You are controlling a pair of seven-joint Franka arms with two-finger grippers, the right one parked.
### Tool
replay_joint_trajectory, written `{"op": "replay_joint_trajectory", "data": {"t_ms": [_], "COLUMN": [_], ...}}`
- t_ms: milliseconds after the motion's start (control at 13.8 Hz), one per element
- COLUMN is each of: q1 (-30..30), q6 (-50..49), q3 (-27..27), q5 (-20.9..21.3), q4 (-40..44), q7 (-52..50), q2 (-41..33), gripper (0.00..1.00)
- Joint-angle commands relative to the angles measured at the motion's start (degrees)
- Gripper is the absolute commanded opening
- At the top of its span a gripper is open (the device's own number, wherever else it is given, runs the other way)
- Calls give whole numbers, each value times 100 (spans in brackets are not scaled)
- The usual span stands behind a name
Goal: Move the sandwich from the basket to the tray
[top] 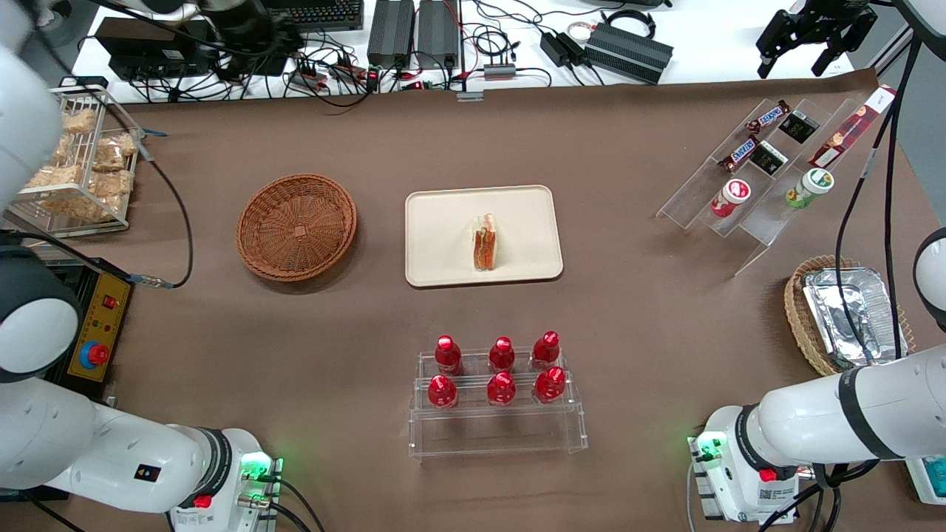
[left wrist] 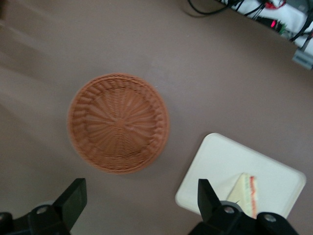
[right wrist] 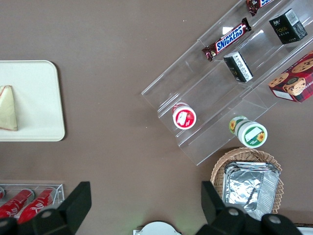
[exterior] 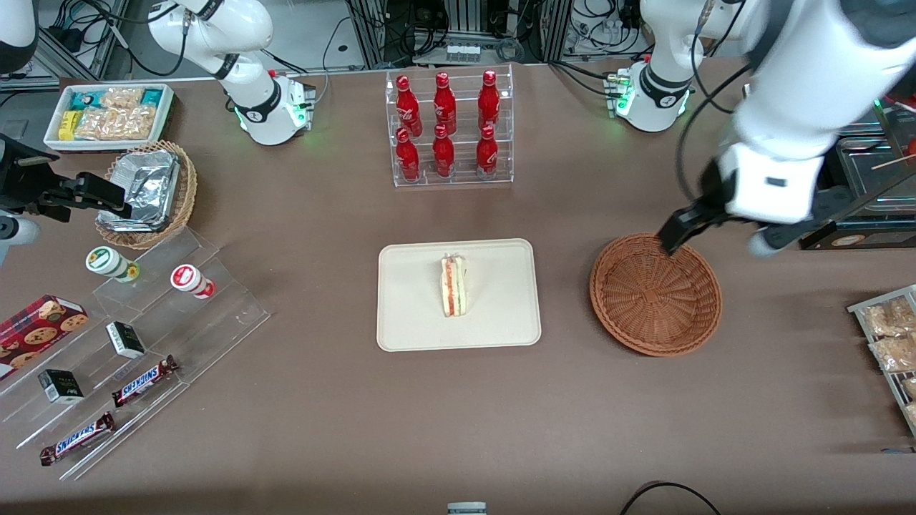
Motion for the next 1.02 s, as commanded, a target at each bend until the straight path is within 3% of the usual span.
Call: {"op": "replay_joint_trajectory", "data": {"t_ms": [0,436,945], "q1": [686,1004,1013], "q6": [-466,-801,-678], "q3": [-67,197,100], "q5": [-316,-185,70], "q4": [-239,-249,-28], "q7": [1570,3682,4151], "q2": [-449,-670,-477], "gripper": [100,100,100]}}
